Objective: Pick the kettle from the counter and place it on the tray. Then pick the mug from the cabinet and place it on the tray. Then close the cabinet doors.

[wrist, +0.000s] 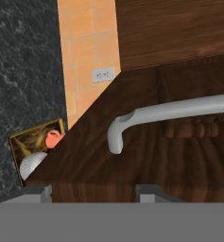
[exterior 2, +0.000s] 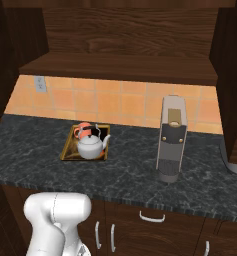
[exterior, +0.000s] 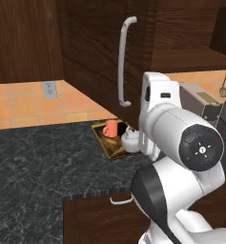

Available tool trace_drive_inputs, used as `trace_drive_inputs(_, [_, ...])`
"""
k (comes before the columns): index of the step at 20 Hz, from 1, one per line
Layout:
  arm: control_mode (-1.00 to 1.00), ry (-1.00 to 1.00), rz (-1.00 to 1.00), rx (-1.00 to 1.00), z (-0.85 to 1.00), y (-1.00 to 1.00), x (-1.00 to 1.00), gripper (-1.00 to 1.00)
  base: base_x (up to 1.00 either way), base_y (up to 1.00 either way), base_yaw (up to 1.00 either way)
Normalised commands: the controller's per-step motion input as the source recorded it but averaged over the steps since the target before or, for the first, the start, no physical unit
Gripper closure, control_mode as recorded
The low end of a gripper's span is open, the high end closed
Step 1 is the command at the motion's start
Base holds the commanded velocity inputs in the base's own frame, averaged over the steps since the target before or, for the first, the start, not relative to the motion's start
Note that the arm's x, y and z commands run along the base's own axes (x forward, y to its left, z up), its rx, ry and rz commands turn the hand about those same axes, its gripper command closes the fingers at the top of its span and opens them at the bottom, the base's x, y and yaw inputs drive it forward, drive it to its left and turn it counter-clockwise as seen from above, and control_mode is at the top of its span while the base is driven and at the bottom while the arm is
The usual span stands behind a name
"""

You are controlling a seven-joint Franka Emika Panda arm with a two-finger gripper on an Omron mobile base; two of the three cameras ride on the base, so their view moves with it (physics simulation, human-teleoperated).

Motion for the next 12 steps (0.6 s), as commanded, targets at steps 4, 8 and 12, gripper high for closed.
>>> trace_drive_inputs(4, [-1.0, 0.0, 0.0, 0.0, 0.0, -0.54, 0.73, -1.0, 0.0, 0.0, 0.0])
trace_drive_inputs(8, [-1.0, -0.01, 0.0, 0.0, 0.0, -0.5, 0.82, -1.0, 0.0, 0.0, 0.0])
trace_drive_inputs(12, [-1.0, 0.0, 0.0, 0.0, 0.0, -0.36, 0.97, -1.0, 0.0, 0.0, 0.0])
